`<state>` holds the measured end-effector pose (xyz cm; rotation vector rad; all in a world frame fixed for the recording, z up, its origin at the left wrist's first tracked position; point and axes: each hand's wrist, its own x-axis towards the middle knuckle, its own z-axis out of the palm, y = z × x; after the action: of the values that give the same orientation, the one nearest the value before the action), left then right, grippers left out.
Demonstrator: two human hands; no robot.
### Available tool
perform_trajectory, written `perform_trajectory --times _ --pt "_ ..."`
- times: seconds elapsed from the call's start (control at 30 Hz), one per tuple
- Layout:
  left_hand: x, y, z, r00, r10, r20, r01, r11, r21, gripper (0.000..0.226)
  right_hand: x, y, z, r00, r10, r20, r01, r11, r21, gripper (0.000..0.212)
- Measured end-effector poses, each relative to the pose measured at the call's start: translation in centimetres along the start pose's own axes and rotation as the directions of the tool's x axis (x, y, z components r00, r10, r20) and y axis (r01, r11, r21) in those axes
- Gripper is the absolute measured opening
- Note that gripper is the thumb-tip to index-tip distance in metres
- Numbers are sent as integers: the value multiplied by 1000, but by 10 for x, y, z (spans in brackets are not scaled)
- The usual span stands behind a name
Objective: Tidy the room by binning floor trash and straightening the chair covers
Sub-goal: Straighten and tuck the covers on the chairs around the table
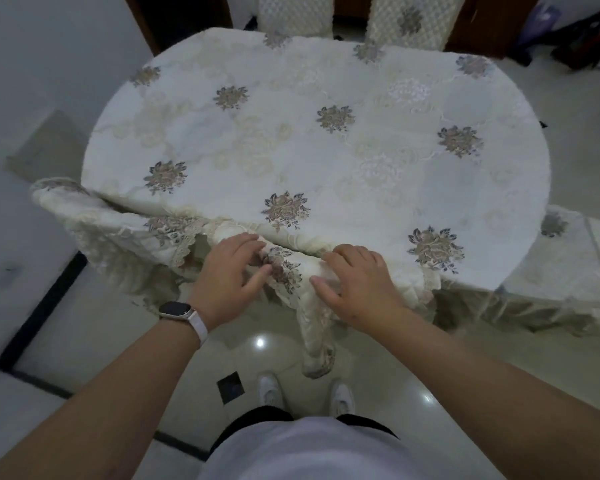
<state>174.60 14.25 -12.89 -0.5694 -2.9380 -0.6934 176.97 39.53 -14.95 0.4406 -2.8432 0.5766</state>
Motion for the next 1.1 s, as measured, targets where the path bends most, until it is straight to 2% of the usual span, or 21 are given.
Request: perform_trajectory --times 0.33,0.53,0.7,0.87,1.1 --pt "-50 -45 -46 962 -117 -247 139 988 73 38 55 -59 13 948 -313 51 313 950 14 40" --pt "-63 -104 -81 935 -119 -335 172 976 133 34 104 -124 34 921 -381 84 384 923 -30 45" --pt "-74 -173 -120 925 -157 -348 238 949 205 39 149 -193 63 890 -438 128 448 891 -72 48" --pt "-89 -242 -153 931 -146 -335 229 948 222 38 197 -261 93 864 -485 136 498 863 -83 46" --pt "-96 -306 -196 909 -149 -390 249 943 222 43 245 -329 104 834 -546 79 551 825 -125 48"
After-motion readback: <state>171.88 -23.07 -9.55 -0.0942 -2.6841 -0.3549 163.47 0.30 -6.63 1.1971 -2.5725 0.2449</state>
